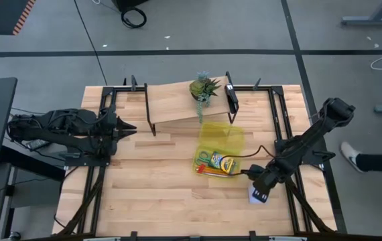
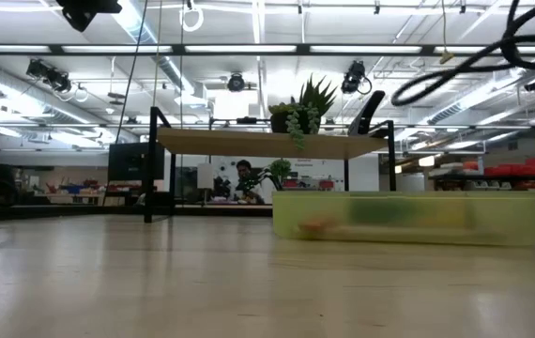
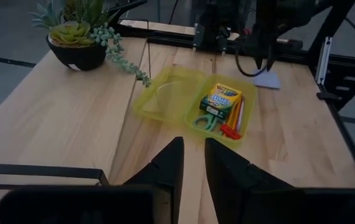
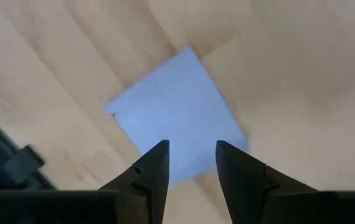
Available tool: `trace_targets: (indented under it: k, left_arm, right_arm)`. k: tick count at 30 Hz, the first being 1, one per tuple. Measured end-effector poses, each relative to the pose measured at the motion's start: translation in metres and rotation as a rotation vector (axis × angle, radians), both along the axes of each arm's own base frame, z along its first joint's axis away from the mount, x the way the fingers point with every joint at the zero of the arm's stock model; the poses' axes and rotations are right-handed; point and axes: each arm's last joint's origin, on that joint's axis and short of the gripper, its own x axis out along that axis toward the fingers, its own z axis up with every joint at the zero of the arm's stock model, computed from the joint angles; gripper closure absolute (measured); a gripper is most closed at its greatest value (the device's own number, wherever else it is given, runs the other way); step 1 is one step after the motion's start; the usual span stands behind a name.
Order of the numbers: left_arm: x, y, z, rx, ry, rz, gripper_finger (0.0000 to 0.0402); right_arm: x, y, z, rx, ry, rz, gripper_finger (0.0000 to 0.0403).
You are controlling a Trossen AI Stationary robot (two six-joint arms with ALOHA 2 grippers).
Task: Pack school essentials
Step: Put the purple sticky notes into the yellow supply box
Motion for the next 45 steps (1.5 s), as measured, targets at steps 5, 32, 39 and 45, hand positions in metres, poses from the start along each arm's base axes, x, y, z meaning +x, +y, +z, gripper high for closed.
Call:
trace_targets:
  k: [5,32,39,45]
  left_arm:
    - [0.0,0.0,0.0,0.019,0.003,-0.008,0.0325]
    - [0.0,0.0,0.0,0.019,0.003,-0.008,0.0329]
    - [0.0,0.0,0.0,0.018,0.003,-0.008,0.0326]
    - [0.0,0.0,0.0,0.02,0.003,-0.009,0.0326]
  right_arm:
    - [-0.013,-0.01,-0.005,0.049,0.06,-0.144,0.0266]
    - [-0.031,-0.025,-0.032,0.195,0.158,-0.547,0.0319]
    - [-0.032,-0.026,-0.038,0.232,0.149,-0.605,0.0345]
    - [-0.031,-0.026,-0.038,0.225,0.136,-0.654,0.0363]
